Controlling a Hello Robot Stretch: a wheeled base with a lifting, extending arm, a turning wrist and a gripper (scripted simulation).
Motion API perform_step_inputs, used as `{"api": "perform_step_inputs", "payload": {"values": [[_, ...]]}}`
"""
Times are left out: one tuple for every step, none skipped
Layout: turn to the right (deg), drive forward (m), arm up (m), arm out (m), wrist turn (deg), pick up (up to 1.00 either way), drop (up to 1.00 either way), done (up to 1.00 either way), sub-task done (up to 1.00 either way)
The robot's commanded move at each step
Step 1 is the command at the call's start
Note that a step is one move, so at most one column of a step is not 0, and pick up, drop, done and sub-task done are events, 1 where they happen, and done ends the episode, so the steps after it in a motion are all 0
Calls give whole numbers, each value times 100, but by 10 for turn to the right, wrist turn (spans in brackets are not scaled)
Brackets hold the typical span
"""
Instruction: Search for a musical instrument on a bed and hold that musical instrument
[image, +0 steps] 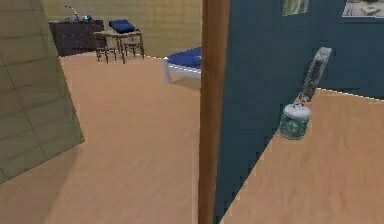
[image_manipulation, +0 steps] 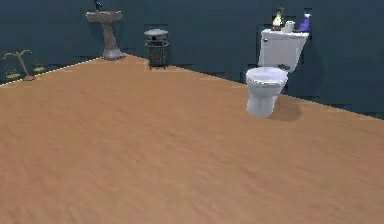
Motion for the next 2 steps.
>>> {"api": "perform_step_inputs", "payload": {"values": [[120,0,0,0,0,0,0,0,0],[0,45,0,0,0,0,0,0,0]]}}
